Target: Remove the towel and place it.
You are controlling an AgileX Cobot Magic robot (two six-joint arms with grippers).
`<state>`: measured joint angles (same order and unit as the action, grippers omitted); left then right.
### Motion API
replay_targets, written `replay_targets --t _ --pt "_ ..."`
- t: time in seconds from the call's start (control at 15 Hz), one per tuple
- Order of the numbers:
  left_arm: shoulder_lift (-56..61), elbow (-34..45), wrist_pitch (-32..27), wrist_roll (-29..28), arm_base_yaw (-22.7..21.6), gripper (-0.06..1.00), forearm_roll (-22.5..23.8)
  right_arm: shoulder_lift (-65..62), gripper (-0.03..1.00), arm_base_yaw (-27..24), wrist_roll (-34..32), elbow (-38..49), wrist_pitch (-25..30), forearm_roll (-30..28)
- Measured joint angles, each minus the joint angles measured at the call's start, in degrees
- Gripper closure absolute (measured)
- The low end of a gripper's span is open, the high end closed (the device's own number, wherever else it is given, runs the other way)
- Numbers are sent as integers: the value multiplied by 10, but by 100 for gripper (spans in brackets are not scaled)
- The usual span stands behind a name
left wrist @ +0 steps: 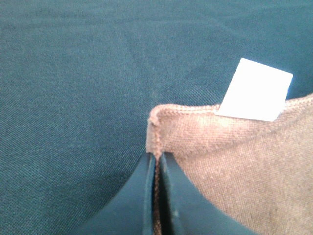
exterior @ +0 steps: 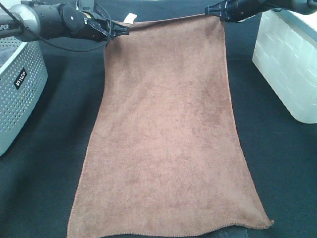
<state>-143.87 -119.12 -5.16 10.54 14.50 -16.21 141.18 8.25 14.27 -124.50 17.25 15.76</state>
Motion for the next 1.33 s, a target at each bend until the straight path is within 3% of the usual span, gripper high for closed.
replay_targets --t 0.4,0.73,1.13,1.33 --pt "-38 0 58 0 2 94 3 65 96 0 1 -2 -54 1" --pt "-75 -2 115 0 2 94 5 116 96 0 1 -46 -55 32" --pt "-119 -55 125 0 2 94 7 144 96 0 1 -61 -58 46" --pt "-126 -62 125 0 2 94 10 148 90 0 1 -61 -70 53"
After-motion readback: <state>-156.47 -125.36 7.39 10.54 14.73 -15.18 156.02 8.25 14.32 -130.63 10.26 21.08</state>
